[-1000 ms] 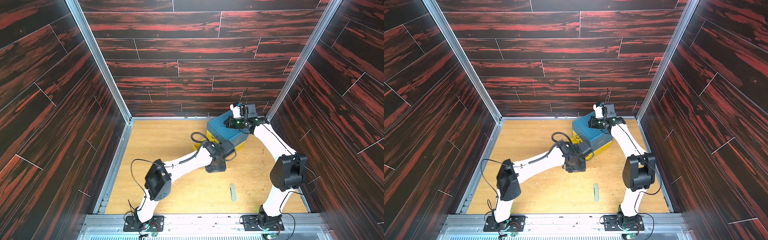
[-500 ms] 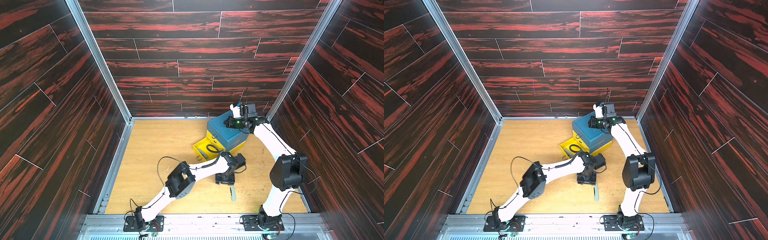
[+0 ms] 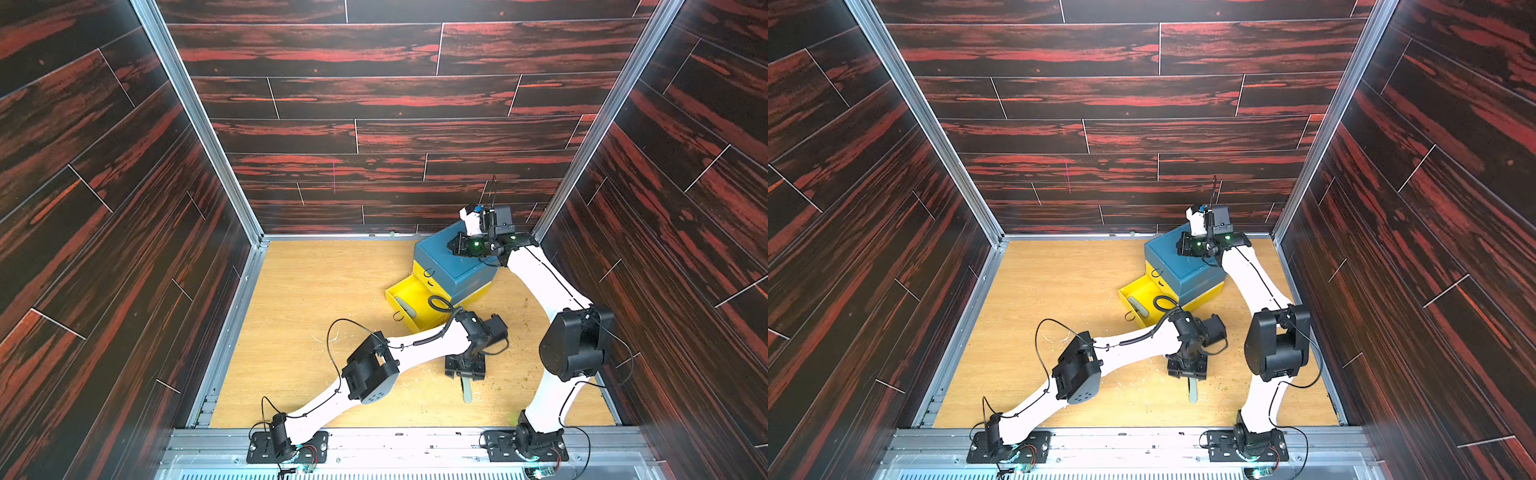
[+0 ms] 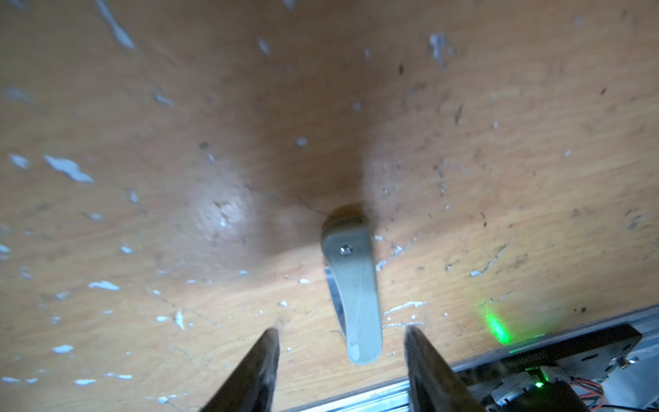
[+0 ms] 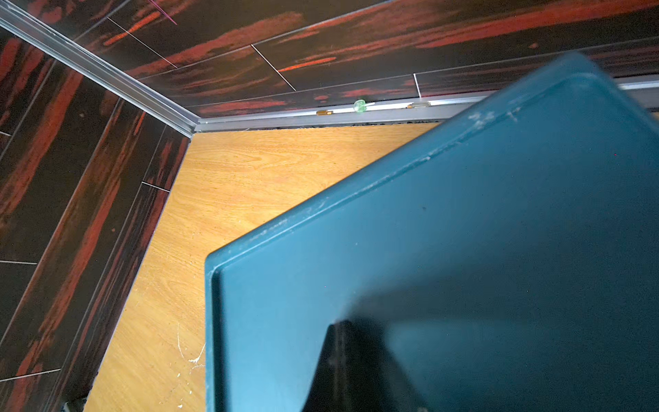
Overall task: Place the fruit knives into the drawer by color
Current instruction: Pick up the fruit knife from the center of the board.
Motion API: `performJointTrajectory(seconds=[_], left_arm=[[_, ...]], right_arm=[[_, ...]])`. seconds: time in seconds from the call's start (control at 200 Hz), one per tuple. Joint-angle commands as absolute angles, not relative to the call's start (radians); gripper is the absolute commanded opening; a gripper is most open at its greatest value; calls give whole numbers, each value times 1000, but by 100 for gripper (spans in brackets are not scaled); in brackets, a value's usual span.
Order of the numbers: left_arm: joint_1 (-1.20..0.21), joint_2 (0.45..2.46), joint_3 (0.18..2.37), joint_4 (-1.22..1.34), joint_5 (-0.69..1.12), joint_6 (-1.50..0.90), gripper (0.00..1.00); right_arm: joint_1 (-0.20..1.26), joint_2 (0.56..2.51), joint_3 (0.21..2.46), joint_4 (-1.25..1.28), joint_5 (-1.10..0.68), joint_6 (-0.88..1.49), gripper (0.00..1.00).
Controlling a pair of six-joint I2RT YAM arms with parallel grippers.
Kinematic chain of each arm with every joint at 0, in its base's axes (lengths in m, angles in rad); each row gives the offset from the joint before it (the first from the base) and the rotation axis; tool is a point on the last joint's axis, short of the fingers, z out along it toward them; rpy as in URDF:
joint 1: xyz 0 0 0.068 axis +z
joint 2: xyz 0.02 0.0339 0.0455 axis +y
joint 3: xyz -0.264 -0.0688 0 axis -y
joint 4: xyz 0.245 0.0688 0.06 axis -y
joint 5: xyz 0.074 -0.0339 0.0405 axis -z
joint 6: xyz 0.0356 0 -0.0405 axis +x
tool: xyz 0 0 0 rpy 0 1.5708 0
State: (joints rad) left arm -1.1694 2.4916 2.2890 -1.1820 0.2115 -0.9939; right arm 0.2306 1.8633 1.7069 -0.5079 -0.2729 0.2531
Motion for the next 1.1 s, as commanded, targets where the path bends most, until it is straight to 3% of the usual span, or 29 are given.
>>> performJointTrajectory(seconds=[0.0, 0.366, 1.097], left_arm=[[-1186, 2506, 2312, -1231, 227, -1011, 60], [-1187, 2620, 2494, -1379, 215, -1023, 60], [-1172, 2599, 2399, -1383, 256, -1035, 52]], right_arm=[[231, 1973, 1603, -812, -200, 251, 0], [231, 1963, 1576, -788, -215, 258, 0], [231, 1963, 1563, -773, -220, 258, 0]])
